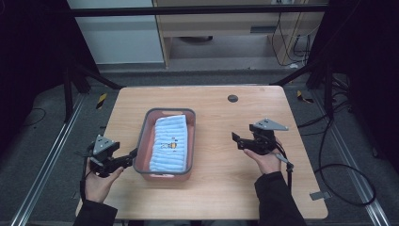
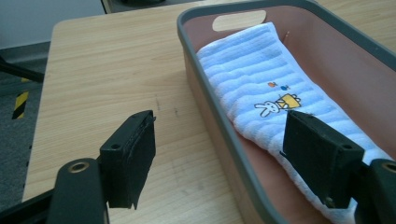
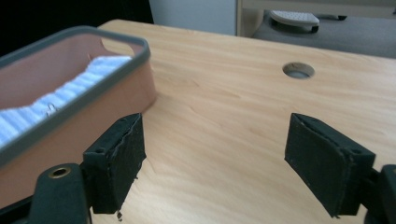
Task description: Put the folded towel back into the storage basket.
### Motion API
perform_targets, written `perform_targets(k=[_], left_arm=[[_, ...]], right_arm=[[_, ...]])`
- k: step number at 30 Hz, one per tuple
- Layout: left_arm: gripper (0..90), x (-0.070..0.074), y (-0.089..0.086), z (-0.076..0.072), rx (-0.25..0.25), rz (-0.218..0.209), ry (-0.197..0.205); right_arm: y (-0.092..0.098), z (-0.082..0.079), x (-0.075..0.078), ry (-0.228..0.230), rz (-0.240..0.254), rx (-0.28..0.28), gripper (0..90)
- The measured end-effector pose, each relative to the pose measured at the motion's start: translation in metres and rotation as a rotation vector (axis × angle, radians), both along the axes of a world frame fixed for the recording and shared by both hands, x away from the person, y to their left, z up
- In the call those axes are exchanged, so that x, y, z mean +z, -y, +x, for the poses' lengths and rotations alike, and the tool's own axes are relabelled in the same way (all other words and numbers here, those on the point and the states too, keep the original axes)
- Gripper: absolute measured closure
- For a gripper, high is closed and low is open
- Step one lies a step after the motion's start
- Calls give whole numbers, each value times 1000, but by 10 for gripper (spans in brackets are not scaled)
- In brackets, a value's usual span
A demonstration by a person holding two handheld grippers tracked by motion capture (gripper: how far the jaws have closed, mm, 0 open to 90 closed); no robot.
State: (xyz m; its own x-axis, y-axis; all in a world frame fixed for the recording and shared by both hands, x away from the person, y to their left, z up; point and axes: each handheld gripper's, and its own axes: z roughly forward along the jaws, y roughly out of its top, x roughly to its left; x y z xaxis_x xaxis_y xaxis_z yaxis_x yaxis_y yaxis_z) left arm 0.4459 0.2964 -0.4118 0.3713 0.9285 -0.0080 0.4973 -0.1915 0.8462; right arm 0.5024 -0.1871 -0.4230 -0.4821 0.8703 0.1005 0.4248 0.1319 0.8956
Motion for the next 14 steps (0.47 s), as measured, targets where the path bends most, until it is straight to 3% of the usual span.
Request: perform_targets(k=[14], left_arm=[[292,-16,-29,-1,91,9,-6]], right_arm=[[51,-26,-29,-38,-39,-58,192]])
